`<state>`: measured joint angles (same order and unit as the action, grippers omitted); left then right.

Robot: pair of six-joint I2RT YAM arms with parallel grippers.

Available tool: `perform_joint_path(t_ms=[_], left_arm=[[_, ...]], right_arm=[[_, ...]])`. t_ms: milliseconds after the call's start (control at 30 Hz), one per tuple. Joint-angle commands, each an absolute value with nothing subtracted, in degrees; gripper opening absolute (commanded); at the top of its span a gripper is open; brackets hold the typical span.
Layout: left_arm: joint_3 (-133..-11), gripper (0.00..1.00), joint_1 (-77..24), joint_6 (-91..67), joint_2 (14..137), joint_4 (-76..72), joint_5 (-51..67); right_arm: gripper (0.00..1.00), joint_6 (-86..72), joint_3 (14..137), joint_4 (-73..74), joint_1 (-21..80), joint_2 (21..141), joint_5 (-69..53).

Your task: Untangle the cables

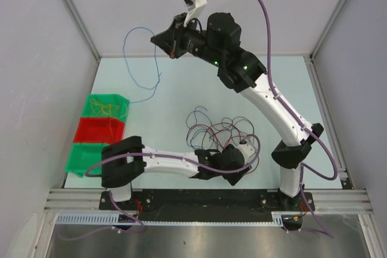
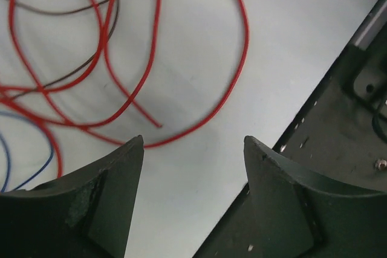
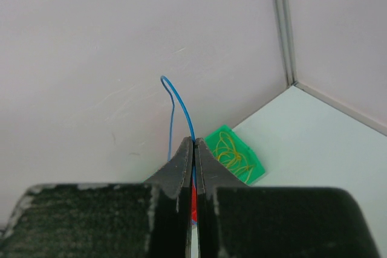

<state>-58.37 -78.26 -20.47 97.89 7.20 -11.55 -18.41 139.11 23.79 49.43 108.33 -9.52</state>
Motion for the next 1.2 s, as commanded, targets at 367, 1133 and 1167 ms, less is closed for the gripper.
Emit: perform_joint_path(t_ms=[367,1133,1167], left_arm=[[-70.49,0.72,-92.28,-13.1,105.21,-1.48,-16.35],[-37.62,0.57,-92.46,-27.33,86.66,-5.71,-31.02],[-37.18,0.56,-92.46,-28.2,86.66,-6.15,-31.03]], right_arm=[[0.0,-21.18,146.69,11.78,58.44,119.7,-17.76],[0.0,-13.62,142.91,5.63,67.23,127.0,-9.67],[0.0,-14.06,143.0,5.36,67.58,127.35,-9.67]])
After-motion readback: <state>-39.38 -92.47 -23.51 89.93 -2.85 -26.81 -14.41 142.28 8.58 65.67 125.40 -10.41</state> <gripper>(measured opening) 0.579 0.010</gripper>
